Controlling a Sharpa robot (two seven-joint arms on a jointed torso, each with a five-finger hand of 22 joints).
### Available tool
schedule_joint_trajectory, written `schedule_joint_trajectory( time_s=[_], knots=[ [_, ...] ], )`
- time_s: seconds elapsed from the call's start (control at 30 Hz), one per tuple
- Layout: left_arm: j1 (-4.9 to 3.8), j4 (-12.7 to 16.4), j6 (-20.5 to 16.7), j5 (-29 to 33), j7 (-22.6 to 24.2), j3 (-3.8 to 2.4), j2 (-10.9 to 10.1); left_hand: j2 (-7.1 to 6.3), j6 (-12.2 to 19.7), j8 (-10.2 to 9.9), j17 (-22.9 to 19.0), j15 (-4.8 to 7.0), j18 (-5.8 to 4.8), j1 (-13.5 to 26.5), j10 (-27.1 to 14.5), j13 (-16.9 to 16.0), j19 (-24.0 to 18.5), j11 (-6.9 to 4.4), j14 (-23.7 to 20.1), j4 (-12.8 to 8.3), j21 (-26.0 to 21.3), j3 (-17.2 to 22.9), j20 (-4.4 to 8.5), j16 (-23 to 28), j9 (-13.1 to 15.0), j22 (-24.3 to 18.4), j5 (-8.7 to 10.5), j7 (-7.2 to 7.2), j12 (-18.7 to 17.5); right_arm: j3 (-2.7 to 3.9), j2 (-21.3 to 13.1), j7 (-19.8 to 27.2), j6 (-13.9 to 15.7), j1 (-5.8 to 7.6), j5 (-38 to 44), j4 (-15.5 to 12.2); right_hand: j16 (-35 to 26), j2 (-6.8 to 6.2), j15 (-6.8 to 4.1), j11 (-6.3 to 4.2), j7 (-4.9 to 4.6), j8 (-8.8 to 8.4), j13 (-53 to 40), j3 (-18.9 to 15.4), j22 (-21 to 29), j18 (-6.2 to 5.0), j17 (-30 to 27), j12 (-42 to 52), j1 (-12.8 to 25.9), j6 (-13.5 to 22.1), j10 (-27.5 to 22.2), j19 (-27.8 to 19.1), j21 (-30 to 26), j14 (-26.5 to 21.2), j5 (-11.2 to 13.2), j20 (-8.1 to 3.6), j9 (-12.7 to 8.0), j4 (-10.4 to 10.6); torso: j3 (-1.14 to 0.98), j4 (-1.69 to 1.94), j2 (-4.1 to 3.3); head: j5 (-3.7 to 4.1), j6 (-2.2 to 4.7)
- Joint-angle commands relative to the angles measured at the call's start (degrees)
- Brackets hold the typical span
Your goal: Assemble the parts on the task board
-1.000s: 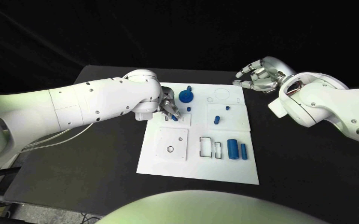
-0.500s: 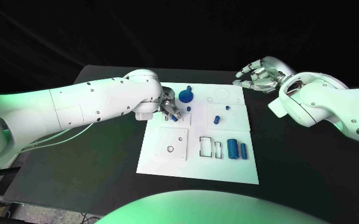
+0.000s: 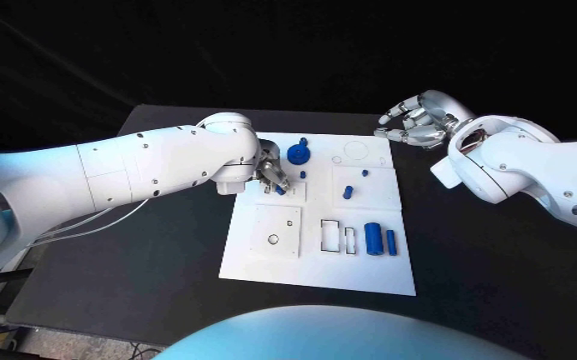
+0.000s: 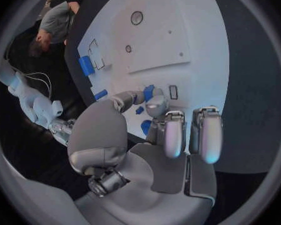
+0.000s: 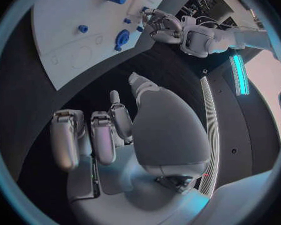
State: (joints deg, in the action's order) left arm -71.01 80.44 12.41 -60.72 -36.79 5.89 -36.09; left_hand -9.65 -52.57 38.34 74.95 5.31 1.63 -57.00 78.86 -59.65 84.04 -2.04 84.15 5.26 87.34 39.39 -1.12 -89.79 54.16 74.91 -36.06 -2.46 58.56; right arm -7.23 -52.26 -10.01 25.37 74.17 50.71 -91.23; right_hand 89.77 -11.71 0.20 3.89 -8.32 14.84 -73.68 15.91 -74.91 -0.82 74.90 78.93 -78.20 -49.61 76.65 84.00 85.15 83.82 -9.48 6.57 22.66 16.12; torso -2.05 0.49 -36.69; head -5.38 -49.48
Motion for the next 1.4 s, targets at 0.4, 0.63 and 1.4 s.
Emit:
schedule_joint_trajectory(
  time_s=[0.4, 0.63, 1.4],
  knots=[
    [0.09, 3.0, -6.3, 1.9, 0.6, -0.18, -2.2, 0.72, -0.4, 0.7, 15.1, 0.53, -0.80, -0.2, 0.6, 0.0, 3.8, -0.16, 5.8, -9.9, 0.4, 10.1, 0.39, -0.2, 0.2, 12.7, 0.14, 0.67, 0.1, 0.01, -0.2, 0.3, -0.1, -0.04, 0.6, 0.0, 0.0, -0.12, -0.41, -0.19, 0.09, 0.32, 0.0, 0.4, -12.6, -0.56, 14.6, -0.3, 0.8, -0.2, -0.1, 2.9, -0.3, 6.0, -0.3, -0.54, 0.1, 0.1, 0.02, 0.10, -0.04, -0.13, -0.17],
    [0.31, 3.4, -7.7, 2.2, 1.1, -0.14, -2.4, 0.73, -0.4, 0.9, 15.1, 0.56, -0.86, 0.0, 0.7, 0.1, 3.9, -0.19, 5.8, -10.1, 0.6, 10.5, 0.44, -0.2, 0.3, 12.9, 0.78, 0.69, 0.1, 0.01, -0.2, 0.3, -0.1, -0.04, 0.6, 0.0, 0.0, -0.12, -0.41, -0.19, 0.09, 0.33, 0.0, 0.4, -12.6, -0.56, 14.6, -0.2, 0.8, -0.2, 0.0, 2.9, -0.3, 6.0, -0.3, -0.55, 0.1, 0.1, 0.03, 0.15, -0.08, -0.21, -0.32],
    [1.44, 2.7, -7.8, -2.7, 1.7, -0.08, -1.4, 0.78, -0.3, 1.0, 15.1, 0.61, -0.98, 0.2, 0.9, 0.1, 4.3, -0.20, 5.8, -10.1, 0.9, 10.9, 0.49, -0.2, 0.3, 13.3, 1.40, 0.69, 0.2, 0.01, -0.1, 0.3, -0.2, -0.08, 0.6, 0.1, 0.0, -0.10, -0.42, -0.20, 0.09, 0.35, 0.0, 0.4, -12.6, -0.56, 14.6, -0.3, 1.0, -0.1, 0.0, 2.9, -0.3, 6.0, -0.3, -0.55, 0.2, 0.2, 0.04, 0.02, -0.08, -0.29, -0.52]
  ],
)
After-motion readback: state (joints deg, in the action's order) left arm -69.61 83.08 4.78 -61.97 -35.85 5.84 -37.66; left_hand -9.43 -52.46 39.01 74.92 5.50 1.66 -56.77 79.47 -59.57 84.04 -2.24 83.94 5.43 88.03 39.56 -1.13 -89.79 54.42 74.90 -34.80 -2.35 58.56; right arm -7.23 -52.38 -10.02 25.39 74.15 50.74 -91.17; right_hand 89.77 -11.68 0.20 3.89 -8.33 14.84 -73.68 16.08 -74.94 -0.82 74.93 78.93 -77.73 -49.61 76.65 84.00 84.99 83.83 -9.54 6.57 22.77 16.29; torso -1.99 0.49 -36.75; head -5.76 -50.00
